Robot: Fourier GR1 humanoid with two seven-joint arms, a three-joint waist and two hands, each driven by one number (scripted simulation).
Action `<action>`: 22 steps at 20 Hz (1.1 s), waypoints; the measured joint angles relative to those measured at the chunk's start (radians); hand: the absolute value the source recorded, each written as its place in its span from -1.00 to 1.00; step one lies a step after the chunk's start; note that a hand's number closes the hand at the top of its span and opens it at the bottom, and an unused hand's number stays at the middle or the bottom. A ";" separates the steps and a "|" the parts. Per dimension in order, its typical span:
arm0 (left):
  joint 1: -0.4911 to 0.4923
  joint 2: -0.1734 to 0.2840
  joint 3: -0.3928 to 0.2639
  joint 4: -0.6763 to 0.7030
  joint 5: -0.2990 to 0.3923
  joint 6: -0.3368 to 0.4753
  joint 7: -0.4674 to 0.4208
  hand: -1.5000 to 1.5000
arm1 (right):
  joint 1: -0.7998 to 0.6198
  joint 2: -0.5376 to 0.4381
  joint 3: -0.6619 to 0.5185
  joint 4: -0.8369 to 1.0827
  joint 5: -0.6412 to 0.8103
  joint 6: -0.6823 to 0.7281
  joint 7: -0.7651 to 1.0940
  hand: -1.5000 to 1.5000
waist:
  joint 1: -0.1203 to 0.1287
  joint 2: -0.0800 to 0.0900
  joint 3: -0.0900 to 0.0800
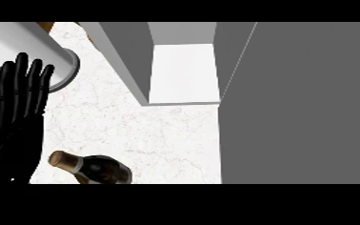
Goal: Pick up the wine, place it into the cabinet and close the cabinet
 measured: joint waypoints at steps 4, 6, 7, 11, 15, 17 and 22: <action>0.086 -0.035 -0.072 -0.064 -0.007 0.006 0.053 -1.00 | 0.072 0.005 -0.001 -0.050 -0.018 0.017 -0.003 -1.00 | 0.015 -0.007 -0.007; 0.158 -0.050 -0.130 -0.109 0.001 0.018 0.085 -1.00 | 0.109 0.014 0.013 -0.078 -0.024 0.025 -0.012 -1.00 | 0.020 -0.010 -0.009; 0.181 -0.055 -0.156 -0.107 0.055 0.036 0.110 -1.00 | 0.122 0.009 0.034 -0.080 -0.039 0.047 0.002 -1.00 | 0.021 -0.011 -0.011; 0.253 -0.067 -0.275 -0.150 0.186 0.136 0.192 -1.00 | 0.164 -0.012 0.090 -0.121 -0.097 0.109 0.074 -1.00 | 0.024 -0.013 -0.012; 0.303 -0.071 -0.409 -0.265 0.166 0.248 0.288 -1.00 | 0.199 -0.026 0.121 -0.213 -0.129 0.124 0.167 -1.00 | 0.024 -0.013 -0.012; 0.303 -0.072 -0.466 -0.325 0.131 0.298 0.351 -1.00 | 0.202 -0.026 0.141 -0.254 -0.128 0.118 0.217 -1.00 | 0.025 -0.013 -0.012; 0.255 -0.074 -0.611 -0.371 0.007 0.434 0.462 -1.00 | 0.168 -0.028 0.149 -0.325 -0.135 0.100 0.321 -1.00 | 0.025 -0.012 -0.012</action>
